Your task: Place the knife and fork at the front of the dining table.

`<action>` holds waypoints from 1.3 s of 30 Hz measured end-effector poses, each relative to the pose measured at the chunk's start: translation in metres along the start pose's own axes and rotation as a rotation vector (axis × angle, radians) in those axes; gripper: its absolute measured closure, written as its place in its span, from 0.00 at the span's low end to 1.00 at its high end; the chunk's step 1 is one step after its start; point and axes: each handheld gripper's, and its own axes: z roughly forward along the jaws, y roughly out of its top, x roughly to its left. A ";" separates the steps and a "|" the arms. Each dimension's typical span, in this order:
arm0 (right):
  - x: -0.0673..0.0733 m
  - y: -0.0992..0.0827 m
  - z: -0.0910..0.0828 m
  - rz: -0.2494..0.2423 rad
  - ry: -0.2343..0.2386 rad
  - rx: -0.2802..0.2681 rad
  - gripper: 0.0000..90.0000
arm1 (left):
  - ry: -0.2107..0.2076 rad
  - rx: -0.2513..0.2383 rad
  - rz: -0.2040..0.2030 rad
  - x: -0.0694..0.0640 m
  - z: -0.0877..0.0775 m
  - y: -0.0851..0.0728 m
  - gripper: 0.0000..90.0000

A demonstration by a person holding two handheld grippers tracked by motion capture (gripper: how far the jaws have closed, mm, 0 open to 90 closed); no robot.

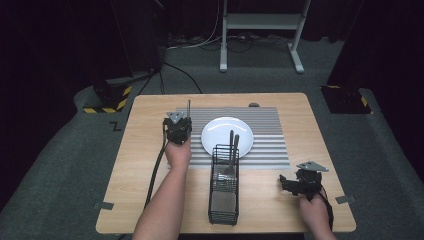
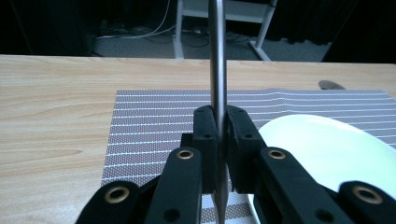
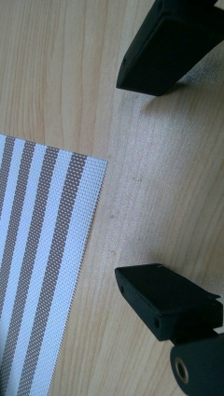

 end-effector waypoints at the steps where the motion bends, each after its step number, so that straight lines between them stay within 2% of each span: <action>1: 0.000 0.000 0.000 -0.003 0.001 -0.002 0.10 | -0.002 0.003 -0.002 0.000 0.001 0.000 0.92; 23: 0.000 0.000 0.000 -0.002 0.004 0.000 0.10 | 0.014 0.037 -0.068 0.008 0.031 -0.012 0.92; 34: 0.001 -0.001 -0.001 -0.008 0.008 0.000 0.10 | 0.011 0.055 -0.088 0.011 0.039 -0.015 0.92; 39: 0.001 -0.001 -0.001 -0.008 0.008 0.000 0.10 | 0.015 0.058 -0.112 0.015 0.040 -0.015 0.92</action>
